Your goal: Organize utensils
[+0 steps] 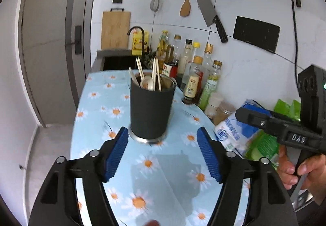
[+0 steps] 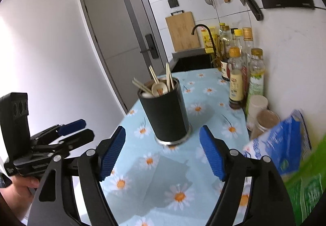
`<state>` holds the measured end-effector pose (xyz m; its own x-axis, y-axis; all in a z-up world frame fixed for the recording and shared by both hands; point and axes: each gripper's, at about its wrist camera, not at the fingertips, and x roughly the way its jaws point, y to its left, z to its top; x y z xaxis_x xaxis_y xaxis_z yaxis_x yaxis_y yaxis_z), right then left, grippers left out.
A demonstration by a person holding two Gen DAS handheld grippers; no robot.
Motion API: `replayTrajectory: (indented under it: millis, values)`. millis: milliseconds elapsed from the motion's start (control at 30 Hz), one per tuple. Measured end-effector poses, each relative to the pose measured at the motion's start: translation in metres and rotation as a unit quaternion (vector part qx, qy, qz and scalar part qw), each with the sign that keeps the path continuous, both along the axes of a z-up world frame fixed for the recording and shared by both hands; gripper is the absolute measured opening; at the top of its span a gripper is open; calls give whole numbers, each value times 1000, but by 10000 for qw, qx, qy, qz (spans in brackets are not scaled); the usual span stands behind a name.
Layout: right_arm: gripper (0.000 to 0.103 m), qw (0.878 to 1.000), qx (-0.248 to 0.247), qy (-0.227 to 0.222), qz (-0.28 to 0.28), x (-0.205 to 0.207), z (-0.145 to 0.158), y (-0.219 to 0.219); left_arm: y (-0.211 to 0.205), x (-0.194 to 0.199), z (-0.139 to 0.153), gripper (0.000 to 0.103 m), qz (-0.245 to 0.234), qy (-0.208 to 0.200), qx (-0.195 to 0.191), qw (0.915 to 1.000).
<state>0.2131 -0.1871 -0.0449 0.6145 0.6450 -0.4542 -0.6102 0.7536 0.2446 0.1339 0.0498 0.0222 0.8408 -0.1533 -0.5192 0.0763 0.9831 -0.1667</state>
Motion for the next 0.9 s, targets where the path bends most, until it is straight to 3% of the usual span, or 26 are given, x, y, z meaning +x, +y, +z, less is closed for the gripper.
replayTrajectory:
  millis: [133, 200, 233, 633, 900]
  values:
    - [86, 9998, -178, 45, -27, -13, -11, -6, -1, -13, -7, 78, 134, 145, -78, 9998]
    - [95, 9997, -193, 172, 28, -16, -17, -8, -2, -20, -9, 95, 231, 162, -98, 9996]
    - [98, 9995, -220, 223, 63, -18, -20, -9, -3, -24, -9, 96, 255, 130, -132, 9995]
    - [98, 9980, -428, 462, -91, -38, -38, -19, -13, -42, -42, 96, 352, 800, -200, 9960]
    - [98, 9971, -492, 587, -51, -44, -49, -20, -23, -44, -51, 96, 390, 972, -239, 9942]
